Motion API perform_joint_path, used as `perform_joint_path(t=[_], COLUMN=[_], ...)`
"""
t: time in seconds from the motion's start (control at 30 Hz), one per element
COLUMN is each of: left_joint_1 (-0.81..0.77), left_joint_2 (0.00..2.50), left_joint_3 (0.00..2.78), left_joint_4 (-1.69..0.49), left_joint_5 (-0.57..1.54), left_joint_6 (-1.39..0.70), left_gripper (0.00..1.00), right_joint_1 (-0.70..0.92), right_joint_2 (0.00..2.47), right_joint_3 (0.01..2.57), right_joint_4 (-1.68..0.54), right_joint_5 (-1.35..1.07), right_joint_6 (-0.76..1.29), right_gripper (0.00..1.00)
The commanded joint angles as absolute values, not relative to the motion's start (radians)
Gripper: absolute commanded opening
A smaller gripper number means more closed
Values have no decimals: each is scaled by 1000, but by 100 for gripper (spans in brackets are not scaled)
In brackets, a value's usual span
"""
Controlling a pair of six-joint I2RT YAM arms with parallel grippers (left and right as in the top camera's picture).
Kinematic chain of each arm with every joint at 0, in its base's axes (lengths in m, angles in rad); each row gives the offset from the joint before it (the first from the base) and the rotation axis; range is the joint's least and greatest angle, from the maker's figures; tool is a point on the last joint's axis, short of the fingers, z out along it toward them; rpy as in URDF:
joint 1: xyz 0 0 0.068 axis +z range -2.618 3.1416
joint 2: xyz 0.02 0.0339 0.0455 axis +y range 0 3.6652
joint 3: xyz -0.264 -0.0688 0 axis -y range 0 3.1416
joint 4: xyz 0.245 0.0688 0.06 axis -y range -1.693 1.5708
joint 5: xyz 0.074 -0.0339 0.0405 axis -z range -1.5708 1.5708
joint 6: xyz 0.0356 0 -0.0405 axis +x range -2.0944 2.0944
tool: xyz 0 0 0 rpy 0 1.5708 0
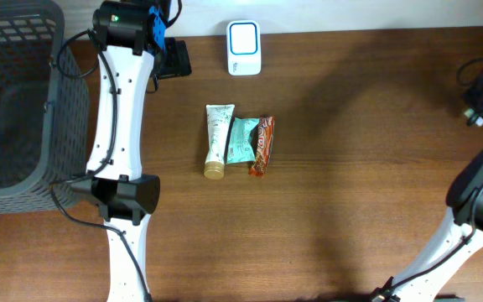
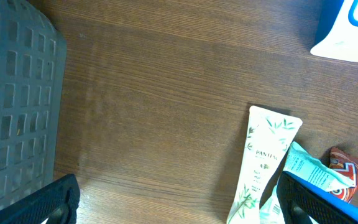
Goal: Scan the item barcode
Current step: 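Carry the tissue pack right and set it at the table's right edge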
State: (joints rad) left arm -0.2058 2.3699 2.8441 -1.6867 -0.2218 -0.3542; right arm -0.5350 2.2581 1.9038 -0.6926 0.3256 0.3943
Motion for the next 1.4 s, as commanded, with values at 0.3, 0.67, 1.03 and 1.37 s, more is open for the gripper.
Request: perform_joint_path(t=[0.3,0.67,1.03,1.37], left_joint_1=[-209,-209,-209,-209], left_joint_2=[2362,2362,2362,2362], left_joint_3=[2841,2841,2841,2841], left_joint_4=[-1688,-1688,-1688,-1688], left_joint_5=[-233,-232,-233,-232], left_joint_6=[-339,-339,-339,-339], left_gripper=[99,99,99,99], right_joint_1=[-573,19,347,346], right_joint_2=[1909,1937,1938,1938], right_joint_3=[1917,1792,1731,1586], right_joint_4=[-819,-1264,-1115,-943], right_joint_5=[-395,-282,-118,-119], right_joint_6=[409,394,402,402], right_gripper=[99,99,99,99])
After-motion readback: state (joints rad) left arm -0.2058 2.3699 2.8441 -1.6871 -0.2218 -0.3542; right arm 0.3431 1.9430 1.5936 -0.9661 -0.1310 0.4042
